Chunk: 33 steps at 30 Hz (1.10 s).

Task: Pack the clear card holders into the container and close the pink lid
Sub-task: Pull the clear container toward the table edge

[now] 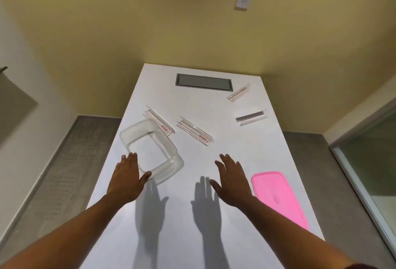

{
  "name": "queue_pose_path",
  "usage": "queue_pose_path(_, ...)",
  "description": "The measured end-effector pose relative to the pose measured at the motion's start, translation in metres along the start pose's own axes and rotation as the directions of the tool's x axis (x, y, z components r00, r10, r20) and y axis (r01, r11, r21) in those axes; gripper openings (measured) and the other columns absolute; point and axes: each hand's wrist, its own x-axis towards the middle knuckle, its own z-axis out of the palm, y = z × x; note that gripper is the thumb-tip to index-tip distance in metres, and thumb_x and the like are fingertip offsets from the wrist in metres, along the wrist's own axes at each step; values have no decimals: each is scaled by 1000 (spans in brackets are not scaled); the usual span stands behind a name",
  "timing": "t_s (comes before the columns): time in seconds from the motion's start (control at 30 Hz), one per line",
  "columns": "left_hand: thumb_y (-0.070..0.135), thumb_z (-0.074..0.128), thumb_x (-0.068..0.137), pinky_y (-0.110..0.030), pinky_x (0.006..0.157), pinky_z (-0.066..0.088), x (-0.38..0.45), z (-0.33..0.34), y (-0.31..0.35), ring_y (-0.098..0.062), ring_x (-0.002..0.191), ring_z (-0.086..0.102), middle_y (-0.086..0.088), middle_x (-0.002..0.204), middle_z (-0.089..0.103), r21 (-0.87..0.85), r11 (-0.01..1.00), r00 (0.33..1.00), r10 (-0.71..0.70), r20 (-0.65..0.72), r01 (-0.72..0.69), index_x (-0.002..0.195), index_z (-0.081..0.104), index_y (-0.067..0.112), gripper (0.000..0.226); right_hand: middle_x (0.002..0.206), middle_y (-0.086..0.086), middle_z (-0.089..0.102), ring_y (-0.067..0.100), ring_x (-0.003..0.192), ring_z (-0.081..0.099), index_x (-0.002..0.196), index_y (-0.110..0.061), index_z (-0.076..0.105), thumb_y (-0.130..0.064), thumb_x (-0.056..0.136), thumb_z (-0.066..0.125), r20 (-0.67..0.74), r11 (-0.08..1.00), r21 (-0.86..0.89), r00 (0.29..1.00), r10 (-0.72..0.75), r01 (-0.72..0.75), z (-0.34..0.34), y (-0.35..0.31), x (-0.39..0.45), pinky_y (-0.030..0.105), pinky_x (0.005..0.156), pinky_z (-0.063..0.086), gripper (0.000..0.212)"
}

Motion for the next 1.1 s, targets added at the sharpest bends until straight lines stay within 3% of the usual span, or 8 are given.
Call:
queue_pose_path(0.2,58,44,95,-48,123,16,29,6,-14,-41,152,11,-22,163,18,-88,986,988,-131,79,138,155,11,-2,91,164,2,30,21,148,34,151,-19,40,-62,96,44,157,965,257,987,17,-58,21,-6,14,39,108,45,70)
queue_pose_path(0.43,48,61,91,-49,122,19,94,-8,-24,-39,152,11,-23,164,12,-190,951,969,-233,83,244,155,8,0,96,141,-6,53,17,116,63,141,-23,51,-58,98,52,298,882,452,955,-9,-132,45,-33,51,32,94,48,56)
queue_pose_path(0.57,41,68,88,-58,118,26,139,-19,-37,-44,148,15,-27,160,16,-244,928,959,-278,52,282,152,15,1,93,118,-7,69,12,101,68,127,-22,63,-56,95,60,393,740,593,916,78,-317,51,-59,83,29,89,52,47)
queue_pose_path(0.7,30,68,91,-54,122,15,178,-35,-46,-45,149,14,-30,159,19,-204,951,973,-231,25,231,152,13,-6,90,103,-5,74,11,94,67,109,-18,72,-51,95,62,455,605,667,881,131,-434,56,-82,115,32,87,53,37)
queue_pose_path(0.8,23,71,89,-55,119,20,196,-46,-47,-49,142,27,-30,152,35,-199,965,985,-172,14,171,149,23,-7,83,95,1,78,17,82,68,94,-17,75,-64,87,60,534,459,711,834,140,-533,60,-94,129,37,77,56,50)
queue_pose_path(0.9,27,75,86,-55,116,24,210,-37,-61,-48,142,29,-26,155,34,-251,944,976,-189,110,212,151,20,-3,91,84,5,79,14,59,59,94,-15,70,-64,85,62,649,256,696,740,176,-671,66,-103,137,24,54,43,51)
queue_pose_path(0.97,36,78,82,-57,114,31,214,-31,-67,-47,143,31,-24,157,32,-306,912,953,-215,211,274,155,9,4,105,72,2,73,15,53,56,86,-17,66,-62,84,64,697,162,677,696,174,-718,70,-109,140,22,50,36,44)
queue_pose_path(1.1,42,77,81,-57,111,37,217,-17,-75,-42,141,38,-22,157,32,-350,856,911,-282,301,381,156,-2,10,114,74,4,66,15,55,61,67,-18,57,-40,96,65,678,54,715,710,189,-697,66,-114,144,19,46,38,38)
